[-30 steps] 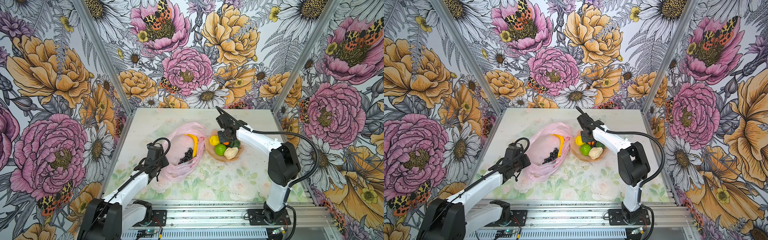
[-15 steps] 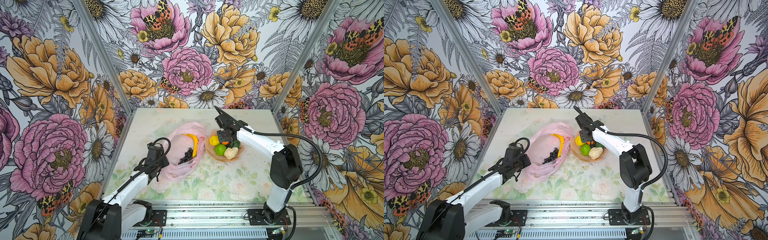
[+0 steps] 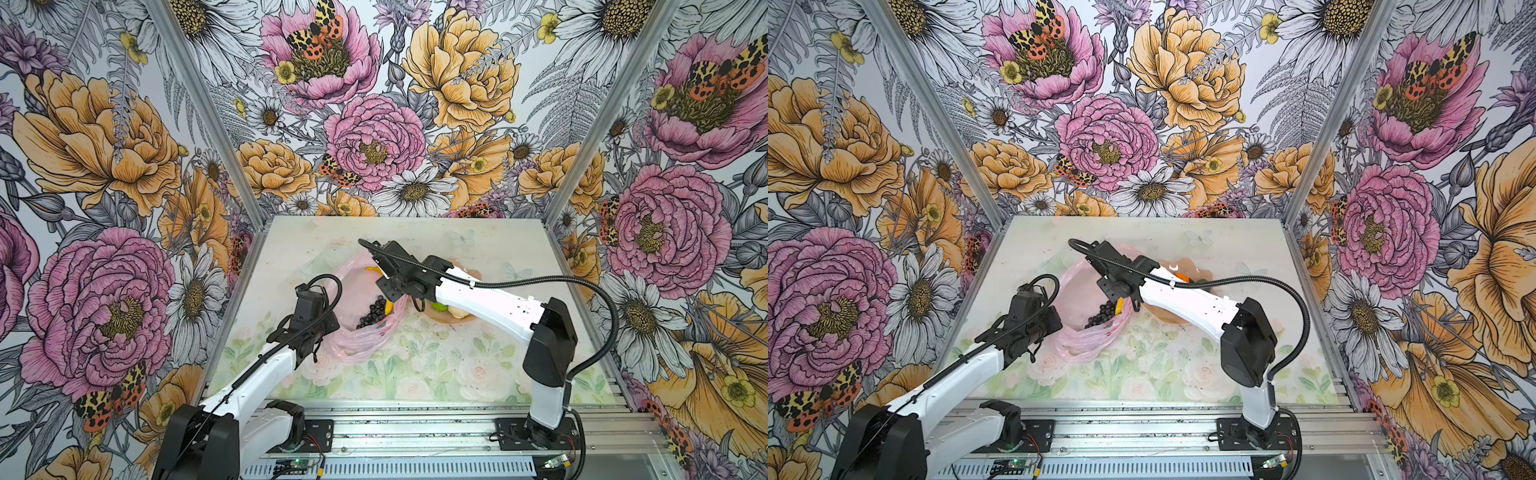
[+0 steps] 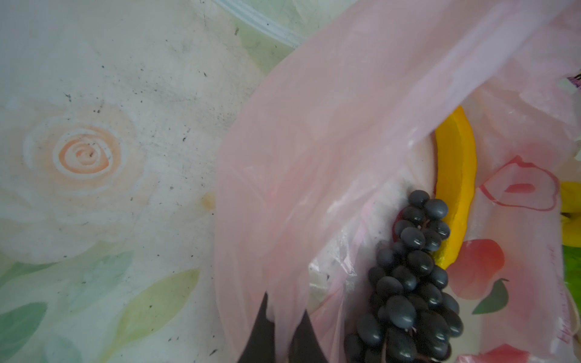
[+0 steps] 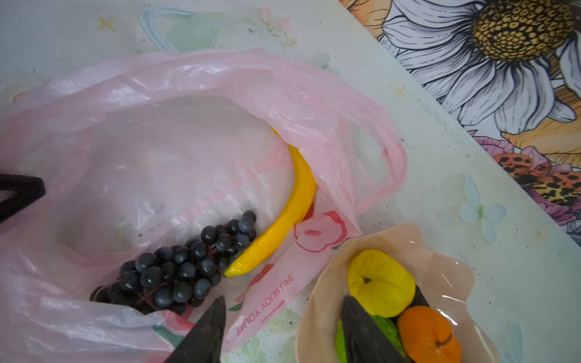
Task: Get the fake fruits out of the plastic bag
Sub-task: 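Move the right gripper back over the bag toward the yellow banana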
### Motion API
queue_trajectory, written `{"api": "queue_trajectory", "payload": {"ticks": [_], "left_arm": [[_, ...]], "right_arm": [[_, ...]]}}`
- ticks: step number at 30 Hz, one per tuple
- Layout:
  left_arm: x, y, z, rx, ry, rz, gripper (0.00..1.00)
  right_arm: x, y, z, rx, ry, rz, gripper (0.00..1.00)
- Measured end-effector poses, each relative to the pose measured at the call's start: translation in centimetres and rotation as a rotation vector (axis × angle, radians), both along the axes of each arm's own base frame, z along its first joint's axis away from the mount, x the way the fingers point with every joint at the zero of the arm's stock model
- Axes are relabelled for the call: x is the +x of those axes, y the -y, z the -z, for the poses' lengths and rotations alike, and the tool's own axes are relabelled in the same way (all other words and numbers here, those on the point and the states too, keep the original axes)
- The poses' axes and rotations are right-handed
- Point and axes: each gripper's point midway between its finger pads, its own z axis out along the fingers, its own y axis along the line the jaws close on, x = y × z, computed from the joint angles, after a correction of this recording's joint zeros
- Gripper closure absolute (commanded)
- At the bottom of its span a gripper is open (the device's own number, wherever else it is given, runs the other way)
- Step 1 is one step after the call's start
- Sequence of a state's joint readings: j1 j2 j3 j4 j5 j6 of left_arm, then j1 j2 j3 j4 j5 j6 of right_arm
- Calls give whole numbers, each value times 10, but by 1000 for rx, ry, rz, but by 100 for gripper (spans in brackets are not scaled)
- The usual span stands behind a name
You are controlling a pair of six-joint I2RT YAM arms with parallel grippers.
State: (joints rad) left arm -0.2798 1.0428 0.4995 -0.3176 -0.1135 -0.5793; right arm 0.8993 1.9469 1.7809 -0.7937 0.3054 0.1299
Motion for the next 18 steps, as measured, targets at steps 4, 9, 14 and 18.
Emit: {"api": "queue_trajectory", "payload": {"ticks": [4,9,14,18], "left_arm": [[-5,0,-17,-23,48,-10,100],[-12,-8,-45,-43,140,-44,100],[-21,-12,-54,-57,166,-61,100],[-23,-9,-52,-45,161,-47,100]], "right_arm": [[7,-24,34,17,-73,8,41],[13,-46,71,55,-161,57,41],[15,-52,93,82,-212,127,41],[22,-46,99,110,-233,197,42]]}}
